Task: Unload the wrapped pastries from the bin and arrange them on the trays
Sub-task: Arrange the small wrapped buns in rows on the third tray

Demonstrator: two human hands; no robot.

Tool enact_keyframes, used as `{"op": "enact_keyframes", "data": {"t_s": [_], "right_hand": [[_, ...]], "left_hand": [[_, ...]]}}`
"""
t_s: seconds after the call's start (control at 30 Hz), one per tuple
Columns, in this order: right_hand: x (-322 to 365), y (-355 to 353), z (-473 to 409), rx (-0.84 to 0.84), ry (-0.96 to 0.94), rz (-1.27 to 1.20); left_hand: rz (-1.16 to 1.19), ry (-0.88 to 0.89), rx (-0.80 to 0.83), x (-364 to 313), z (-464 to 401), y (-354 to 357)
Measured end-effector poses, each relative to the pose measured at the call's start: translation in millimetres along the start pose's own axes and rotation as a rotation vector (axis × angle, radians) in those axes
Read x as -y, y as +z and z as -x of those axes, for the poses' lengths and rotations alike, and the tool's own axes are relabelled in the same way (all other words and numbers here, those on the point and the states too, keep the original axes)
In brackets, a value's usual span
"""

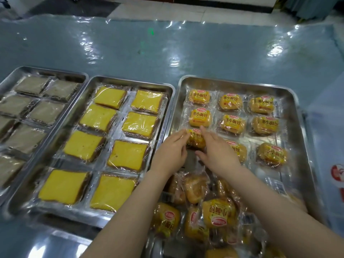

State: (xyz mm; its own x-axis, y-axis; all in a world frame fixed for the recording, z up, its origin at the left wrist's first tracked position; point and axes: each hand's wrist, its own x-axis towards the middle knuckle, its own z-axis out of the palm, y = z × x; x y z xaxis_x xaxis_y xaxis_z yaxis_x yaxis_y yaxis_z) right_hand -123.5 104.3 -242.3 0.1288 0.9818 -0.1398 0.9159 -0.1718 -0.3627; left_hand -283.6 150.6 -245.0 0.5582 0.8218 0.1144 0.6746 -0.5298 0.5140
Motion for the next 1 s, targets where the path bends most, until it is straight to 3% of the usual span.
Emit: {"op": "enact_keyframes", "data": {"t_s": [0.1, 0.2, 0.27, 0.43, 0.53, 0.67, 0.93, 1.0], "right_hand": [[-12.1, -14.1, 20.2, -0.038, -0.014, -0.082], [-25.9, -23.6, 51.8, 0.116, -0.043, -0.13], [-34.8, -22.2, 78.8, 0.203, -0.035, -0.079], [-53.2, -20.7, 131.6, 0.155, 0.116, -0.147], [-51.2, -18.6, 144.9, 0.155, 0.105, -0.104], [-43.6, -18.4, 152.7, 0.076, 0.141, -0.197], [-38.4, -46.8, 139.4, -0.398, 0.213, -0.535], [-39.7, -51.4, 135.6, -0.418, 0.192, -0.514]], "left_hand": [[0.193, -0.13, 0.044, -1.4, 0.5, -13.2], [0.326, -0.212, 0.159, -7.1, 10.3, -28.2], [0.306, -0.219, 0.218, -14.5, 23.6, -33.7], [0.264, -0.218, 0.408, -33.1, 56.2, -32.5], [0.221, -0.207, 0.458, -40.5, 69.4, -28.8], [0.264, -0.248, 0.378, -48.3, 85.2, -26.7], [0.367, -0.353, 0.073, -51.8, 87.3, -34.3], [0.323, -0.359, 0.03, -50.0, 83.4, -36.5]]}}
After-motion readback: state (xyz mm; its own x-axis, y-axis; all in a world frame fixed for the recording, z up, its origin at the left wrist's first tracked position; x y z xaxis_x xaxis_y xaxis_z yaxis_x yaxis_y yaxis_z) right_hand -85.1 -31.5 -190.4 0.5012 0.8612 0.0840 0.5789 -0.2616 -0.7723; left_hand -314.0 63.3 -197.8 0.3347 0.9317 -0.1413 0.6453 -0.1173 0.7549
